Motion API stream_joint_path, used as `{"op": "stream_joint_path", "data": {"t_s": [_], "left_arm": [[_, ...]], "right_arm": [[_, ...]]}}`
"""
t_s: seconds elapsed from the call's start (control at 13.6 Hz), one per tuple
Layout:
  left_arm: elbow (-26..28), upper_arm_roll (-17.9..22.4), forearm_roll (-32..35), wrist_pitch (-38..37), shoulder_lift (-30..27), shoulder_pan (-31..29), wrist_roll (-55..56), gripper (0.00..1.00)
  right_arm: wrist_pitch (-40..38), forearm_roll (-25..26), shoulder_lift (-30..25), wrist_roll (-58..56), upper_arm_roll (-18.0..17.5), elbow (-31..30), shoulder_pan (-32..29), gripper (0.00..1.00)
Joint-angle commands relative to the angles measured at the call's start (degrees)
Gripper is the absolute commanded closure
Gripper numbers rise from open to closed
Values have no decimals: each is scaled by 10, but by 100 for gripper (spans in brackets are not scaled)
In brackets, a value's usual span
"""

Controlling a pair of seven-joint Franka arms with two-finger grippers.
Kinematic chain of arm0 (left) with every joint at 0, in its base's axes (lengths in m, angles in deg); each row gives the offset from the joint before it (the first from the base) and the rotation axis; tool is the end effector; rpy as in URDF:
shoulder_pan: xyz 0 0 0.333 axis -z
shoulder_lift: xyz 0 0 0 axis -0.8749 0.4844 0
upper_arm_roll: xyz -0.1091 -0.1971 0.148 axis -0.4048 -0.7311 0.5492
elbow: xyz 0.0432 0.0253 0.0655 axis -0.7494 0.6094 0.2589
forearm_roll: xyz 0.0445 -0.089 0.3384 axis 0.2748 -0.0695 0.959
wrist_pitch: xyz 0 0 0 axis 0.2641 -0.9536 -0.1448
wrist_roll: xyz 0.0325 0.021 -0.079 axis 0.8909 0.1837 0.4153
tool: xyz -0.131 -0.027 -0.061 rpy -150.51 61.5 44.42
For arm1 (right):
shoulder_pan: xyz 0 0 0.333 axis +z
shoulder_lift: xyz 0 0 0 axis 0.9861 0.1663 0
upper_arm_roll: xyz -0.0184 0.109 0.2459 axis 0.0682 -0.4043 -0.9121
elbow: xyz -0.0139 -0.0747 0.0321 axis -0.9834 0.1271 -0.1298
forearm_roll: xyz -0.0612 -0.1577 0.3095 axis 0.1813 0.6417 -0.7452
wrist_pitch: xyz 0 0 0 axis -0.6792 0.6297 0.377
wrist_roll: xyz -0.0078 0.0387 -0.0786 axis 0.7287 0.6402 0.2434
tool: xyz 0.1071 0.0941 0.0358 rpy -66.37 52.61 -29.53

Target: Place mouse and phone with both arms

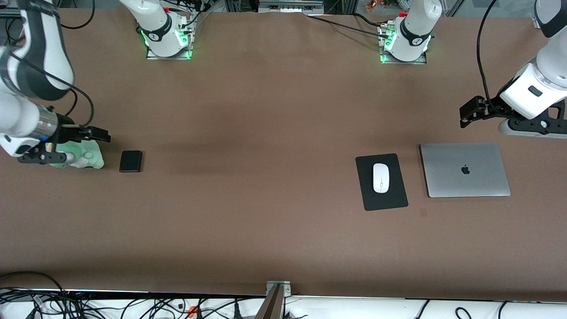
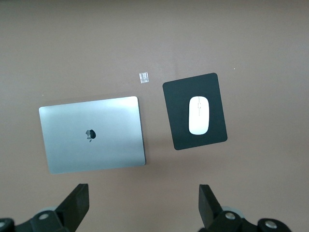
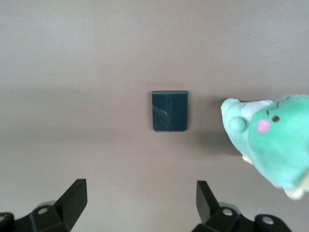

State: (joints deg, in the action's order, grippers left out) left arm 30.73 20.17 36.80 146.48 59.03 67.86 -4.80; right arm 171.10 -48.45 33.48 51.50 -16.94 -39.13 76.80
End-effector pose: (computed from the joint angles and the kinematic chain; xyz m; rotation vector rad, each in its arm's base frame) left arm 0.5295 -0.0402 0.5030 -3.1120 0.1045 -0.0097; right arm 0.5312 -0.0414 0.3688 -3.0691 -0.0100 0.2733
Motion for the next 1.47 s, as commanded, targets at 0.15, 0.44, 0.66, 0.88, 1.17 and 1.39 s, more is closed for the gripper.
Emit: {"op": "stream_joint_path", "data": {"t_s": [0.15,0.44,0.66,0.88,1.17,1.39], "left_arm": [[-14,3,-10,-14,7,0,-10,0],[-17,3,-10,-11,10,-2,-10,0],[-16,3,-10,-10,11,-2,-10,0],[-16,3,-10,-10,11,-2,-10,0],[-16,3,-10,-11,11,-2,-10,0],[-16,3,-10,-11,11,-2,-10,0]], "right_arm": [[-77,-12,-56,-7,-5,35,-9,0],[-77,-3,-79,15,43,38,30,0],[-70,20,-97,15,62,47,60,0],[-78,32,-98,36,56,73,71,0],[-90,31,-101,80,37,74,72,0],[-90,31,-100,80,37,74,72,0]]}}
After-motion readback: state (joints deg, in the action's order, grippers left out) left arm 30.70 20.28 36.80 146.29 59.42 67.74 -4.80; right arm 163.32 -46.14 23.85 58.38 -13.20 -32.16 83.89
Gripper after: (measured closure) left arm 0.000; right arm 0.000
